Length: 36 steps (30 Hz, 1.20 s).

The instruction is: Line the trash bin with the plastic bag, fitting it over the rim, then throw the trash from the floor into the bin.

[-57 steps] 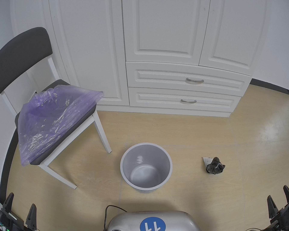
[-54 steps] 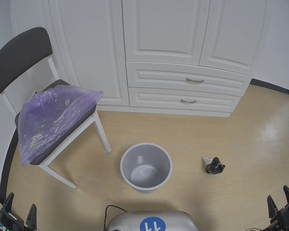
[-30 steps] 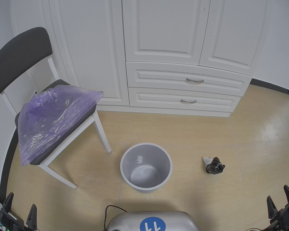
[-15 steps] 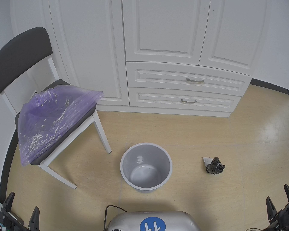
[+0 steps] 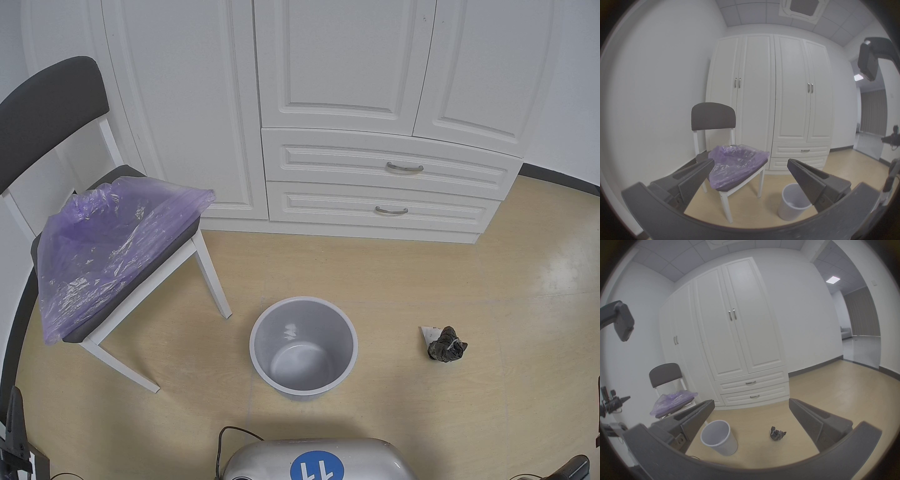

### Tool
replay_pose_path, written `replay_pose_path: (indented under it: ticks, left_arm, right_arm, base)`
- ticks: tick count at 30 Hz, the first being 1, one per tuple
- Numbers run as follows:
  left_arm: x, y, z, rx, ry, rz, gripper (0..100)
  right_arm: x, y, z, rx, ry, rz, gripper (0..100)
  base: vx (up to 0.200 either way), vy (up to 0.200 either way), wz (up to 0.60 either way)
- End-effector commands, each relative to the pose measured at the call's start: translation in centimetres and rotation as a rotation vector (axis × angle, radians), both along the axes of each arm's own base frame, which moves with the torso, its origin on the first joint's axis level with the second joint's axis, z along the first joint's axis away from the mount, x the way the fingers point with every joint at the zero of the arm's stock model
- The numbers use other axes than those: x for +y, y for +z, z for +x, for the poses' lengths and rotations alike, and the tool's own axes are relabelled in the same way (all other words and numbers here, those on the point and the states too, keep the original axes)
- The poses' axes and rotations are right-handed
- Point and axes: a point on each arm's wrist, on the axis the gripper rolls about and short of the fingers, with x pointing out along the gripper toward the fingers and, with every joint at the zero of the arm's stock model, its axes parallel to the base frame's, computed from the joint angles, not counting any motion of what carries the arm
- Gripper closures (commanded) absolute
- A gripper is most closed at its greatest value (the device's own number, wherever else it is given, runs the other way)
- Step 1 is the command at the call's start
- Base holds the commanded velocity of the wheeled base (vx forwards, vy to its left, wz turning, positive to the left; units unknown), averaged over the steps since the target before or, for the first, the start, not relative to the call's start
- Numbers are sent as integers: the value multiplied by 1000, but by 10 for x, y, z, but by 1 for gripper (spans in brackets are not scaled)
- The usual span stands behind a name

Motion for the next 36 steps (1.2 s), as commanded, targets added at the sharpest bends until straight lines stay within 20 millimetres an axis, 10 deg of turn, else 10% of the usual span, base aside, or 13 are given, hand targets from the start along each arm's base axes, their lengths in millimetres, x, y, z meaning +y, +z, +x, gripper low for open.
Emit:
replay_pose_path:
  ticks: [1, 7, 15, 36]
  left_arm:
    - [1, 28, -4, 131, 24, 155, 0]
    - [2, 80, 52, 350, 114, 174, 0]
    - [4, 89, 88, 478, 183, 345, 0]
    - [22, 7, 119, 783, 316, 600, 0]
  right_arm:
    - [2, 17, 10, 72, 91, -187, 0]
    - [3, 60, 61, 263, 98, -273, 0]
    - [1, 99, 124, 360, -1, -410, 0]
    - [14, 77, 180, 282, 33, -198, 0]
  base:
    - [0, 0, 0]
    - [0, 0, 0]
    - [0, 0, 0]
    - [0, 0, 0]
